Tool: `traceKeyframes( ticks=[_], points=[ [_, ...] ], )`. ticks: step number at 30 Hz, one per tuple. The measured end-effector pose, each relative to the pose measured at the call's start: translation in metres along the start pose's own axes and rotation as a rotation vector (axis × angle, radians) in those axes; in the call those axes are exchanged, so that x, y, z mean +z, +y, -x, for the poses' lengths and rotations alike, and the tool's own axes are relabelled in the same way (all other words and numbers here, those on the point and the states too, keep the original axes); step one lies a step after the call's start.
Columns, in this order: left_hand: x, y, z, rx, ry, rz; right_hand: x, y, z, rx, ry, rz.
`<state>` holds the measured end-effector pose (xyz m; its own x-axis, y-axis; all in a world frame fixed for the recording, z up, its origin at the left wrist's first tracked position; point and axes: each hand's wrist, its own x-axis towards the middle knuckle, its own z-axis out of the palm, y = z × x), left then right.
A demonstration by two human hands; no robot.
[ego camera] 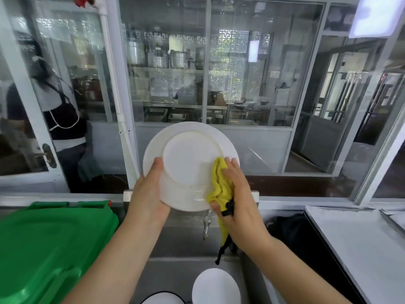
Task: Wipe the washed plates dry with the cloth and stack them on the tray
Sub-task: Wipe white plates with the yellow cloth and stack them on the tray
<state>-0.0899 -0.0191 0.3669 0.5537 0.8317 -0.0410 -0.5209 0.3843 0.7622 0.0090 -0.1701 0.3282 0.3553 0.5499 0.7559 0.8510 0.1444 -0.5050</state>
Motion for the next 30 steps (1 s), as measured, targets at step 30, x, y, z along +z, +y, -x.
traceKeyframes(
  ticks=[30],
  points=[
    [-0.02, 0.002, 0.005, -0.033, -0.057, 0.093, -0.016, 0.013, 0.013, -0.368, -0.052, 0.541]
  ],
)
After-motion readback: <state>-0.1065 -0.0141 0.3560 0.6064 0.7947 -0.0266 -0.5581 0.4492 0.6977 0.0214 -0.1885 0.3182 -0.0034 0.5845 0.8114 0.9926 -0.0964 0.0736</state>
